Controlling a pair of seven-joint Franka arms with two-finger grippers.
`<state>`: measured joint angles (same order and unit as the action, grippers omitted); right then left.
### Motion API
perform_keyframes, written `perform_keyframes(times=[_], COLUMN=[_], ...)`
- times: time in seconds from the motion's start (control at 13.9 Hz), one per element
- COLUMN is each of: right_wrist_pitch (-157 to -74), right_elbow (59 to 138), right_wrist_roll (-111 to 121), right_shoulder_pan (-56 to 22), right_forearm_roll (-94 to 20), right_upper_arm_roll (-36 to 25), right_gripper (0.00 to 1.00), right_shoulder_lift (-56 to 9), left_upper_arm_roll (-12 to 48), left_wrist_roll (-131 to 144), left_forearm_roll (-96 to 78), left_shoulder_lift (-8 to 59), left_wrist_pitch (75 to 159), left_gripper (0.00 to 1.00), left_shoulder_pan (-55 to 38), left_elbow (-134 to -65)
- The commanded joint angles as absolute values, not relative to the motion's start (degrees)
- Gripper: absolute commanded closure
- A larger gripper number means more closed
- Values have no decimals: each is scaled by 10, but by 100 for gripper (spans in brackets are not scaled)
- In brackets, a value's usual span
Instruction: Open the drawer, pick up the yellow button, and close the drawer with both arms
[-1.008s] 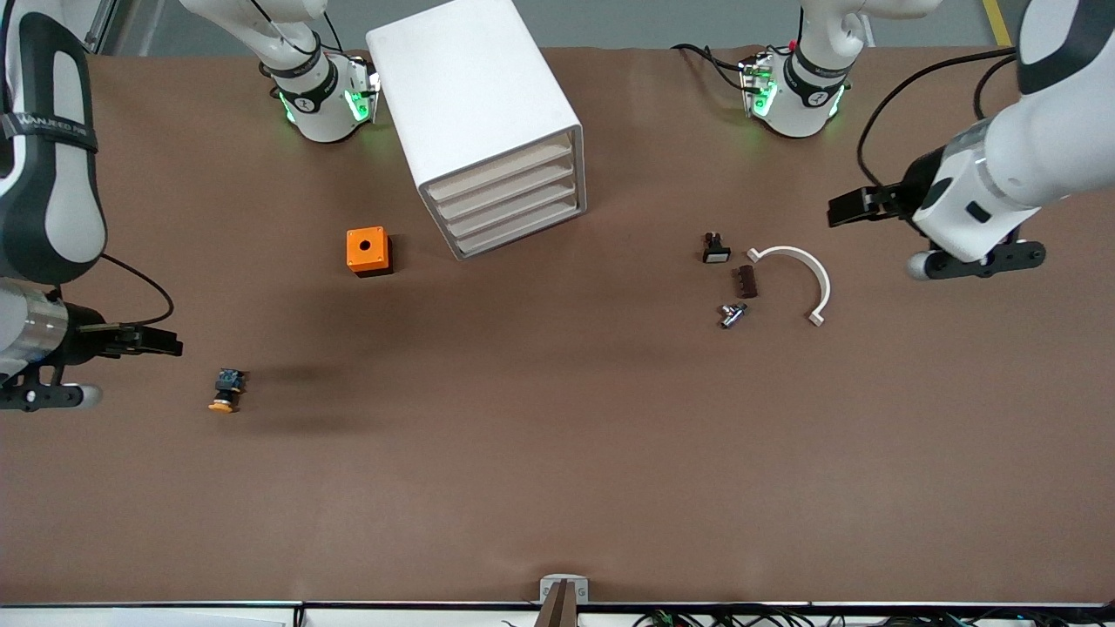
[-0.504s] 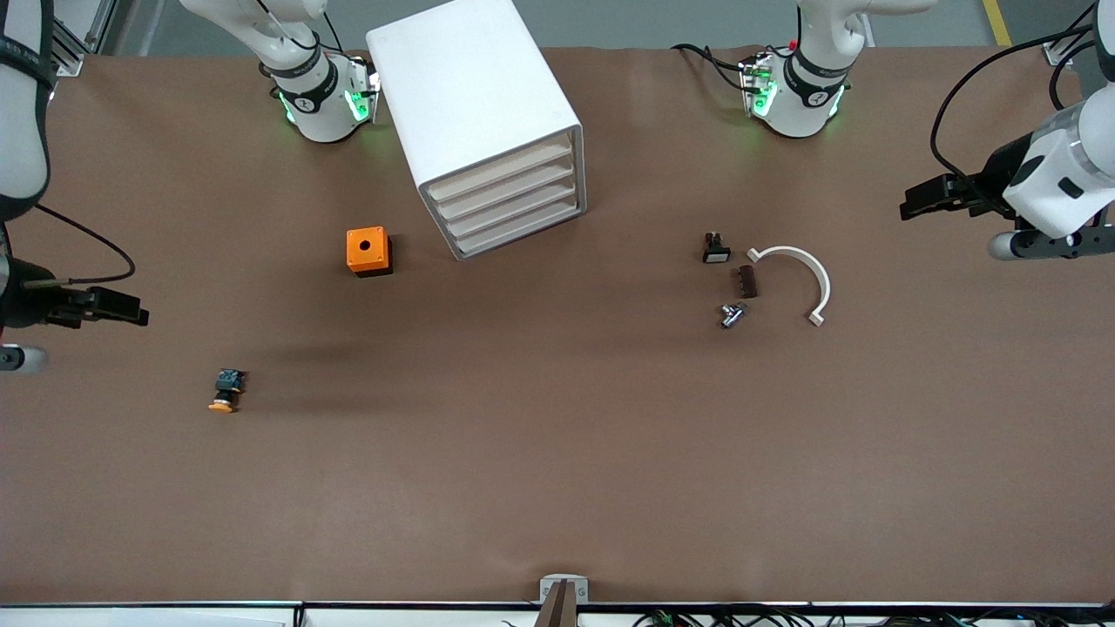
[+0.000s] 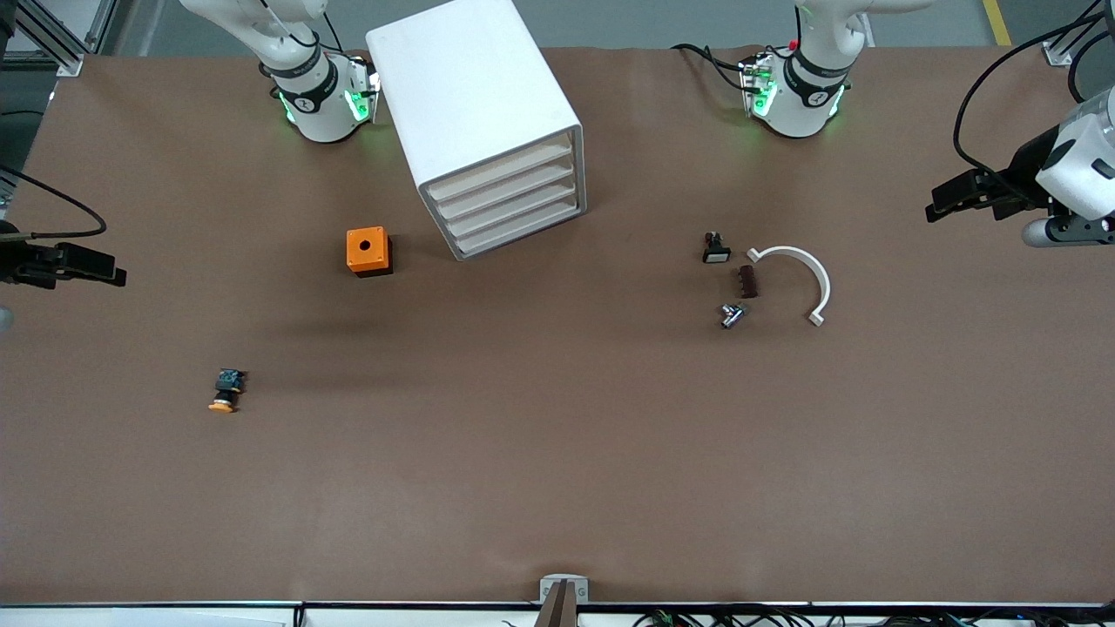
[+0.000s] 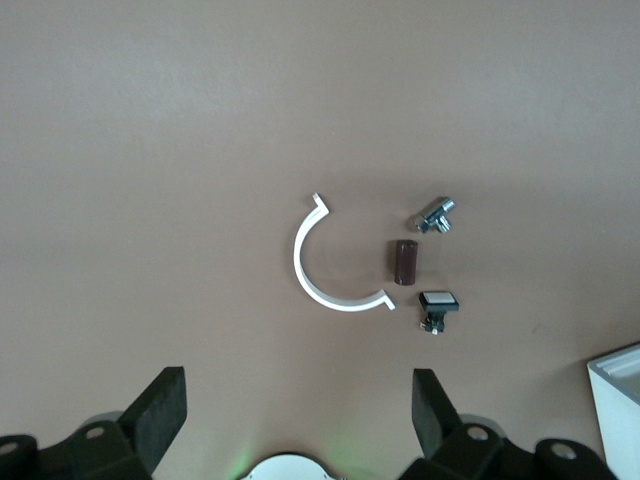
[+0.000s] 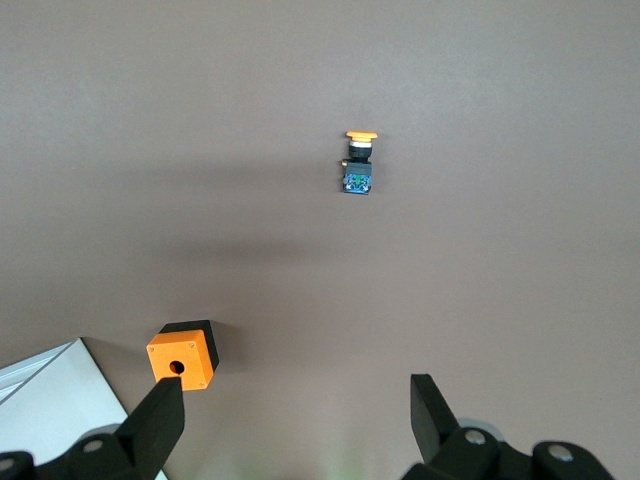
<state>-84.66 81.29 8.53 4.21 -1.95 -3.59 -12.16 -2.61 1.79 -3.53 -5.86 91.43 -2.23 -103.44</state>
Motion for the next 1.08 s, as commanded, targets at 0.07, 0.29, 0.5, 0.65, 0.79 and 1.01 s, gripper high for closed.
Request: perform_keyframes(times=[0.07,0.29,0.5,0.65,0.79,1.01], right_wrist_pitch=[-839,-839,-839,-842,-838,-817], right_elbow=[794,793,793,792,797,800], right_wrist_roll=[78,76,82,84,85,82], right_shoulder_pan=[38,40,40,38,40,40], right_forearm_roll=[-11,-18,-12,-11,-11,-12], right_upper_arm_roll=[-33,-33,-33,-33,-33,-33], right_gripper=[0,0,0,0,0,0], right_shoulder_lift=[-126,-127,-124,-119,-106,-94], left_upper_arm_roll=[-5,-2,17,18,18,18], left_wrist_roll=[10,11,12,11,11,12], left_forearm_roll=[-17,-17,-17,-15,-4,-4], left_shoulder_lift=[-90,-89,-84,-52,-1,49], left_wrist_pitch=[931,926,924,928,928,928], left_gripper=[1,1,1,1,1,1], left_shoulder_pan=[-17,-20,-21,-20,-21,-25], left_elbow=[-1039,-1000,-984,-960,-904,-847])
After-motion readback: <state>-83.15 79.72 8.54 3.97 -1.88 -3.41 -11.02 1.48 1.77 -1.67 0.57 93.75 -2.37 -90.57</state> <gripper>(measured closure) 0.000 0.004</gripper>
